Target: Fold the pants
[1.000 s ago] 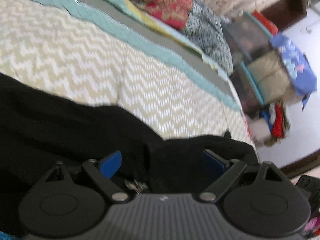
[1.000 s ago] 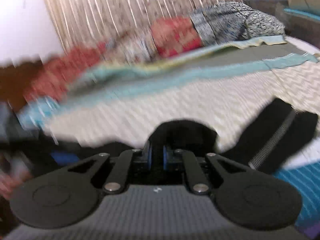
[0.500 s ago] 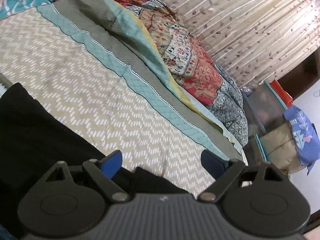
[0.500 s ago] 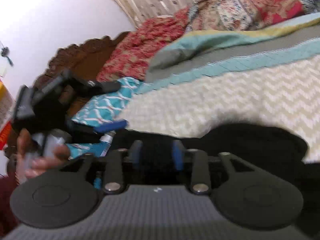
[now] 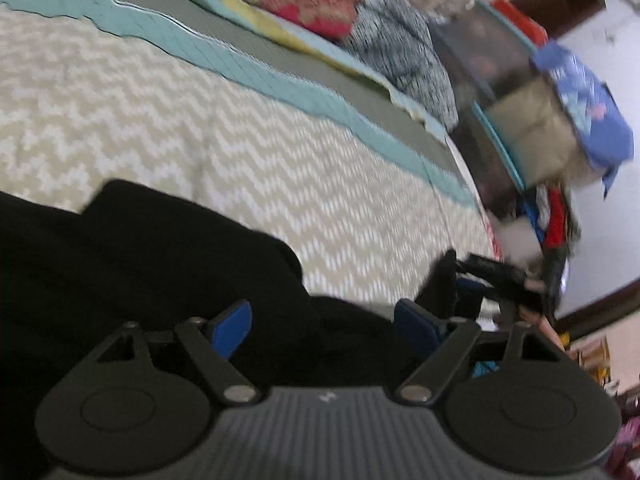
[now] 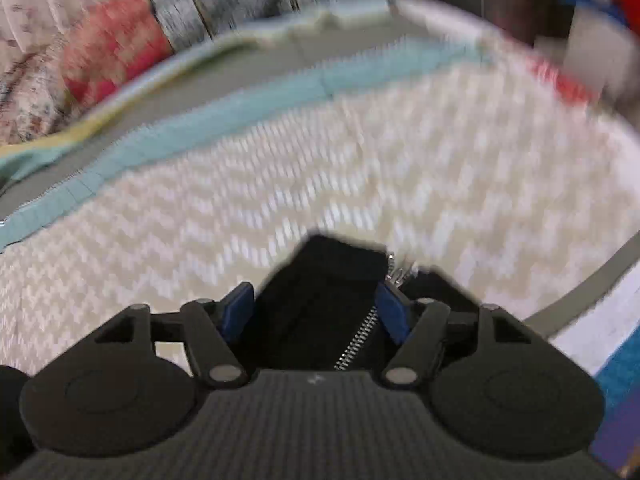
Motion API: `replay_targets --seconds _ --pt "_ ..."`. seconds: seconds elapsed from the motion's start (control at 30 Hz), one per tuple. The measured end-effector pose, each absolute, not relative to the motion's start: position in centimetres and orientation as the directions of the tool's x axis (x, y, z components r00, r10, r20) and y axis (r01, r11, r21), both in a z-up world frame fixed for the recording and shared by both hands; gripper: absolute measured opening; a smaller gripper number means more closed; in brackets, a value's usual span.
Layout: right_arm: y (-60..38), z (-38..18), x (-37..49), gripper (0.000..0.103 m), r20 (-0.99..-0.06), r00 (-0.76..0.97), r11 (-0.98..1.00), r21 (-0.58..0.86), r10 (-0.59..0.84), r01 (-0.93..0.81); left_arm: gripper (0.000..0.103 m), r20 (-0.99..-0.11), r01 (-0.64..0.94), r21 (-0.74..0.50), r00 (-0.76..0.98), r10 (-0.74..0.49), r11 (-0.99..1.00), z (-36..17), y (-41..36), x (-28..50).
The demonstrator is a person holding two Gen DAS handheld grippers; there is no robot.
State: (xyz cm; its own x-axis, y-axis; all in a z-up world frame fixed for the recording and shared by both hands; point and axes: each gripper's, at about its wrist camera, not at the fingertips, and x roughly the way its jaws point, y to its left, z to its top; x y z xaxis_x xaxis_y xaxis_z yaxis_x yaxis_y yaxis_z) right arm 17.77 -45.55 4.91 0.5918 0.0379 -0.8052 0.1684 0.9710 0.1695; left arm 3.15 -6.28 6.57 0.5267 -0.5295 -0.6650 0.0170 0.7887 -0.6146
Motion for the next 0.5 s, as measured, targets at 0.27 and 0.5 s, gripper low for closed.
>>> replay_targets --seconds 0.27,0.5 --pt "-49.5 13.9 11.1 0.003 -0.447 0.870 0.864 0.501 0.208 0.051 0.080 -0.679 -0.018 -0.615 0.520 -0.518 0.789 6.5 -5.6 4.1" --pt "-53.2 10.3 5.8 0.004 -0.434 0.899 0.842 0.506 0.062 0.186 0.080 -0.689 0.028 -0.586 0.509 -0.516 0.810 6.9 -8.5 5.9"
